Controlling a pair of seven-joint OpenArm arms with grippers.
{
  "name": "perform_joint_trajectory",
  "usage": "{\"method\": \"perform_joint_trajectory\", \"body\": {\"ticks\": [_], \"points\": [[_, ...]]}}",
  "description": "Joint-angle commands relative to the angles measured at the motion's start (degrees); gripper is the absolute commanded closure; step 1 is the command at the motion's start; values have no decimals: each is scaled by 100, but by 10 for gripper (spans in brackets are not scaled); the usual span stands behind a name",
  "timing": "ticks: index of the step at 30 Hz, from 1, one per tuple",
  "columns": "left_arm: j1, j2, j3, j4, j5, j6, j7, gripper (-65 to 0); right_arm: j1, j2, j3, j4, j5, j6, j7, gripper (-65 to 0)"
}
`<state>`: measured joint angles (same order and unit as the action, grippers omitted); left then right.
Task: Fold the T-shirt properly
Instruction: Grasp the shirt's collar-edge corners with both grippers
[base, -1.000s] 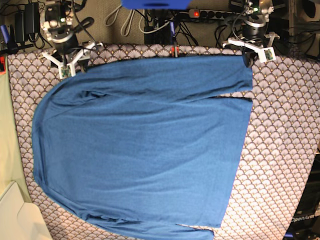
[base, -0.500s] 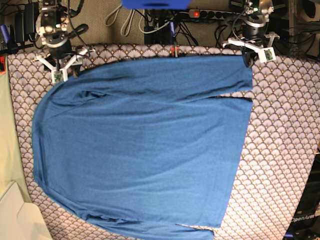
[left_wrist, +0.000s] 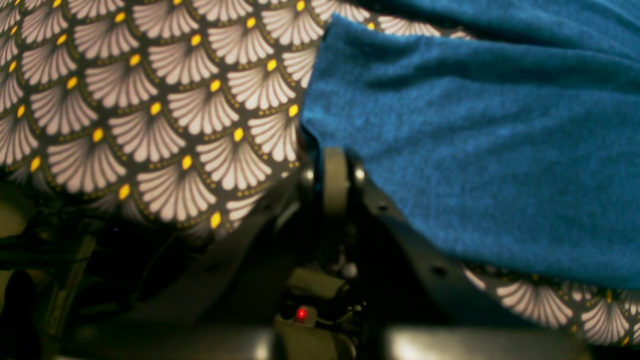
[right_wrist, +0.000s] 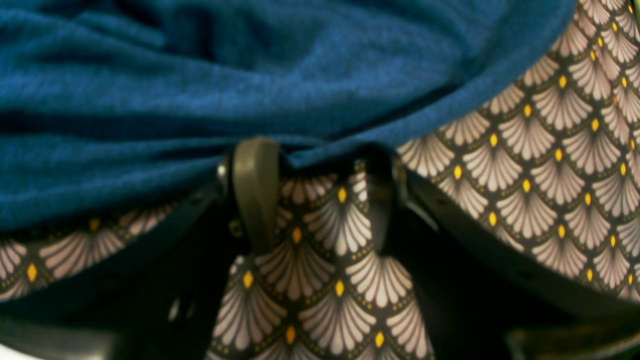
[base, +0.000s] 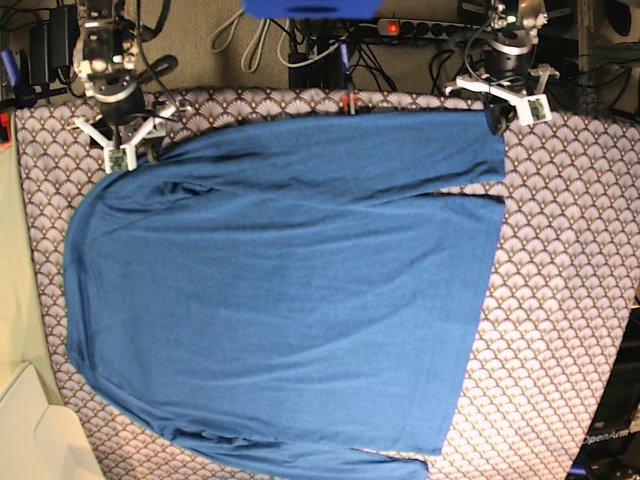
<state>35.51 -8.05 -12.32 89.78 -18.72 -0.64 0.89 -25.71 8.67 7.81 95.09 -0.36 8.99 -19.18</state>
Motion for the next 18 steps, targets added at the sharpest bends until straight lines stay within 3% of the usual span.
{"method": "perform_joint_trajectory", "body": {"ticks": [1, 9, 12, 15, 18], "points": [[58, -25, -12, 90, -5, -10, -40, -8, 44, 34, 23, 52, -3, -7, -117, -293], [58, -25, -12, 90, -5, -10, -40, -8, 167, 34, 5, 60, 5, -7, -381, -273], [58, -25, -12, 90, -5, -10, -40, -8, 185, 34, 5, 60, 5, -7, -381, -172], [58, -25, -12, 90, -5, -10, -40, -8, 193, 34, 5, 69, 5, -7, -381, 0], [41, -25, -12, 99, -5, -10, -40, -8, 193, 34, 5, 104, 5, -7, -372, -2]]}}
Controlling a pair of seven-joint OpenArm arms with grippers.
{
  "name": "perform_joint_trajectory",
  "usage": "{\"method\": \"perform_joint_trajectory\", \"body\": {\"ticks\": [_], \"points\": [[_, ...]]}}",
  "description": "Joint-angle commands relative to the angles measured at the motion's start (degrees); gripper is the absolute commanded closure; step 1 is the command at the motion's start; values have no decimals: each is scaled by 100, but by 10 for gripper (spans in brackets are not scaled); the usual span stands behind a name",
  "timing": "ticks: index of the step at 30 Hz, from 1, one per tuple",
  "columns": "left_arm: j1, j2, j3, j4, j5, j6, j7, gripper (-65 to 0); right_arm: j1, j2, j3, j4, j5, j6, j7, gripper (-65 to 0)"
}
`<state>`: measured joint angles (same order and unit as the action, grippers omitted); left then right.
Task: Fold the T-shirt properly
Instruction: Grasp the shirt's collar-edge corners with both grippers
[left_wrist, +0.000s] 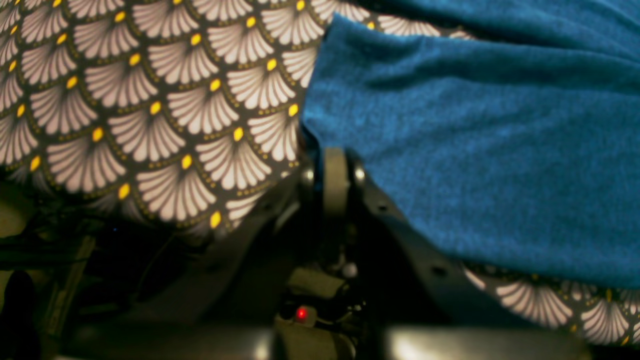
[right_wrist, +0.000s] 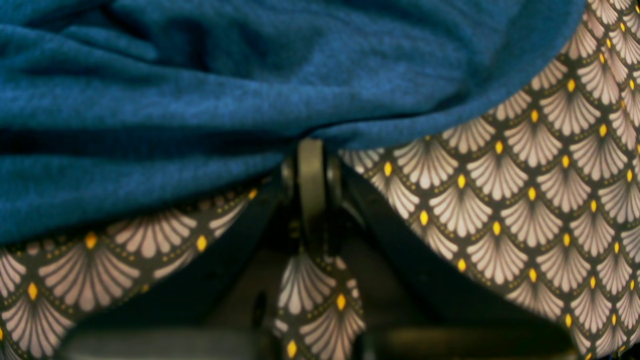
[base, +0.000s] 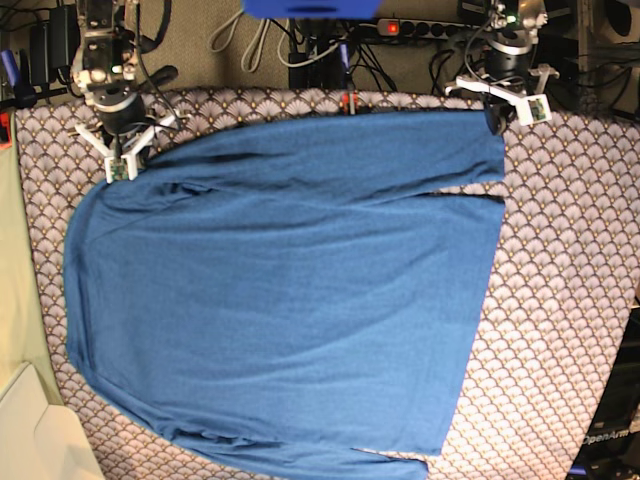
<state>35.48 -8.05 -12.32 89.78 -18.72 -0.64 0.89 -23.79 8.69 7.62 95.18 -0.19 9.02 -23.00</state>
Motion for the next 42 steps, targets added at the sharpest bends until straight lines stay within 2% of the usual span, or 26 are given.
{"method": "perform_joint_trajectory", "body": {"ticks": [1, 12, 20, 23, 28, 30, 32, 38, 42], "points": [[43, -25, -4, 99, -5, -10, -40, -8, 1, 32, 25, 104, -12, -9, 10, 0], [25, -25, -4, 679, 21, -1, -31, -8, -43, 23, 25, 825, -12, -9, -7, 0], [16, -25, -4, 653, 30, -1, -31, -8, -140, -38, 43, 825, -12, -9, -42, -4], [16, -25, -4, 644, 30, -1, -31, -8, -175, -91, 60, 825, -12, -9, -42, -70], [16, -43, -4, 671, 39, -1, -31, -8, -148, -249, 69, 852, -3, -9, -482, -256], [16, -69, -4, 671, 39, -1, -31, -8, -122, -267, 69, 852, 5, -9, -561, -303], [16, -69, -12, 671, 39, -1, -31, -8, -113, -372, 78, 852, 5, -9, -552, -323], [16, -78, -39, 679, 39, -1, -31, -8, -43, -592, 386, 834, 5, -9, -552, -323], [16, -78, -12, 679, 39, -1, -31, -8, -34, -627, 482, 825, 5, -9, -552, -323]]}}
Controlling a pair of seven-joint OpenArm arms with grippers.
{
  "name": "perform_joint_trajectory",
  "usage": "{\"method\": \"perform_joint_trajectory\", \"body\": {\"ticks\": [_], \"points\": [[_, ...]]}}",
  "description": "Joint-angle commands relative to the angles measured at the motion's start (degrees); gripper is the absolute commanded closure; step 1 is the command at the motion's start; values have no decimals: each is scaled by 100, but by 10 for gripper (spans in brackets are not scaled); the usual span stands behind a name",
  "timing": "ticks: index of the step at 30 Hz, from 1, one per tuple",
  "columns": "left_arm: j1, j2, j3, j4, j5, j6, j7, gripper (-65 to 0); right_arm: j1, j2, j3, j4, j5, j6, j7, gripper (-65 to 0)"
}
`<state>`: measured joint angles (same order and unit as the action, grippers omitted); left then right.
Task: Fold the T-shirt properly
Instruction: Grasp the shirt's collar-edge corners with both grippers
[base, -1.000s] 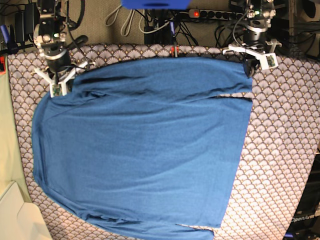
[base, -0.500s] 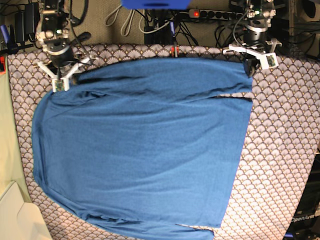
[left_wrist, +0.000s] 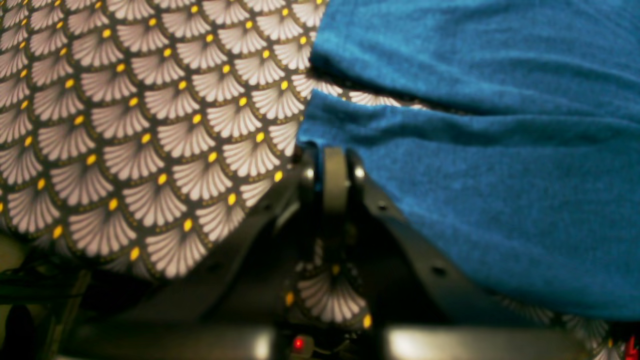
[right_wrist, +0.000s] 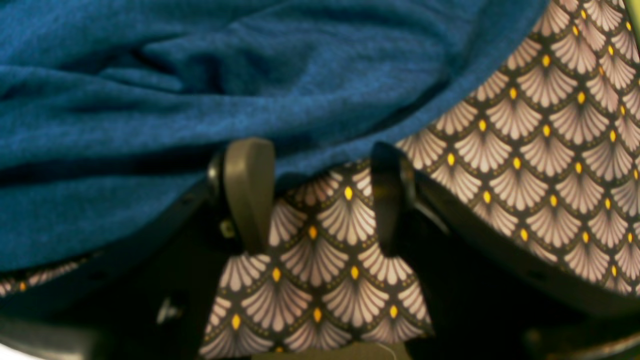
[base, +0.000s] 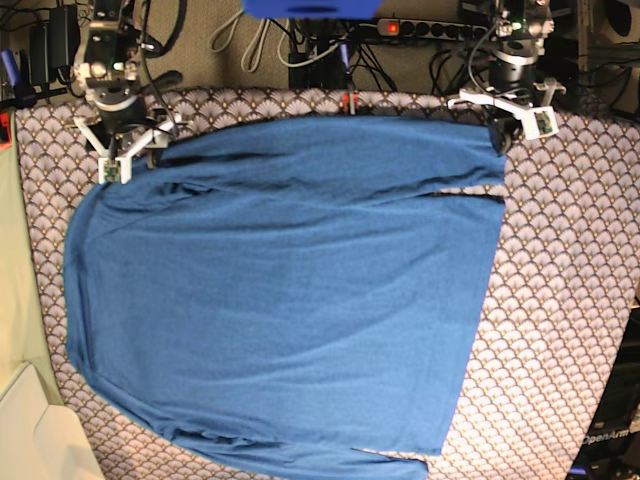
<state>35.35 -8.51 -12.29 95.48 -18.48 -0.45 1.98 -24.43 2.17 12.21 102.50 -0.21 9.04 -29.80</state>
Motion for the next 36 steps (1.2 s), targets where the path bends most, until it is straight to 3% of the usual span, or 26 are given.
{"method": "perform_joint_trajectory", "body": {"ticks": [1, 36], "points": [[29, -32, -15, 109, 15, -21, -141, -8, 29, 24, 23, 93, 8, -11, 127, -323], [47, -23, -15, 109, 15, -21, -141, -8, 223, -108, 23, -601, 8, -38, 119, -315]]}}
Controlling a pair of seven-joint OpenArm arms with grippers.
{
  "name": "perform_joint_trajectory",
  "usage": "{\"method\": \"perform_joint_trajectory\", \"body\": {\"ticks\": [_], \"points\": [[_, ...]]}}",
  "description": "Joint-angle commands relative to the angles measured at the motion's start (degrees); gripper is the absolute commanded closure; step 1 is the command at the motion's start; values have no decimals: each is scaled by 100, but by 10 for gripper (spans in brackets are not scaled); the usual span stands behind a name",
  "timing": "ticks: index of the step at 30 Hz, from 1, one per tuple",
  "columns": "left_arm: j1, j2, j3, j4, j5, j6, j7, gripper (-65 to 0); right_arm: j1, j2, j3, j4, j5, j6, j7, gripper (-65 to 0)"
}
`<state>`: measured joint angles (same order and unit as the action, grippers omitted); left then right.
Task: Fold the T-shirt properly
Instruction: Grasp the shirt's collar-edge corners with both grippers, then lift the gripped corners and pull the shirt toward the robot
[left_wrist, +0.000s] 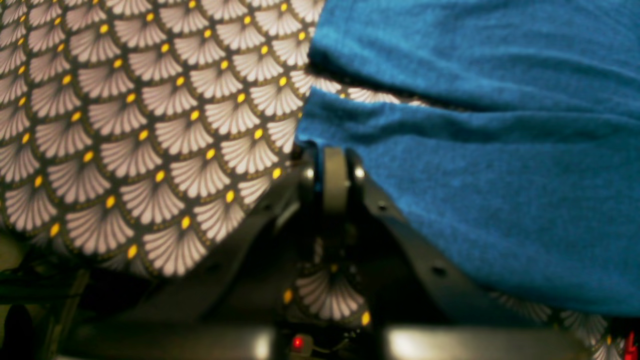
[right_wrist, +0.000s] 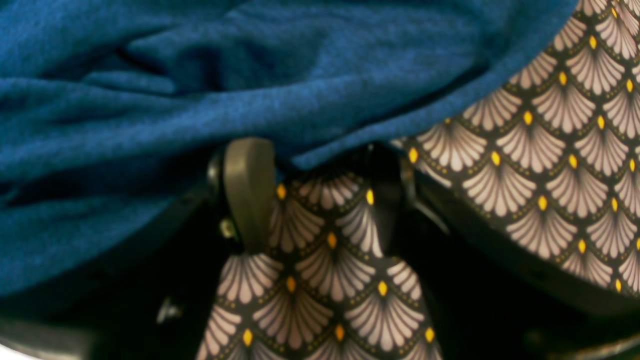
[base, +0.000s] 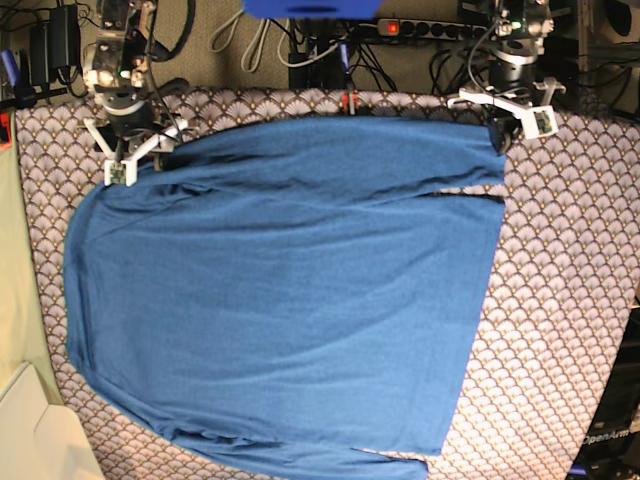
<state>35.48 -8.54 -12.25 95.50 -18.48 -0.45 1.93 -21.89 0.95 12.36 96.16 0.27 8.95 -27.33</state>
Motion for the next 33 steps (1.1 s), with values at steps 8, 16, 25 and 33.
{"method": "perform_joint_trajectory", "body": {"ticks": [8, 16, 25, 33], "points": [[25, -4, -19, 116, 15, -21, -136, -8, -22, 24, 8, 41, -41, -20, -93, -20], [8, 5, -19, 203, 15, -21, -136, -8, 13, 32, 8, 279, -41, -20, -84, 0], [-124, -30, -45, 485, 15, -21, -136, -8, 13, 32, -1, 832, -41, -12, -111, 0], [-599, -30, -45, 414, 24, -21, -136, -8, 233, 50, -36, 841, -41, -3, -120, 0]]}}
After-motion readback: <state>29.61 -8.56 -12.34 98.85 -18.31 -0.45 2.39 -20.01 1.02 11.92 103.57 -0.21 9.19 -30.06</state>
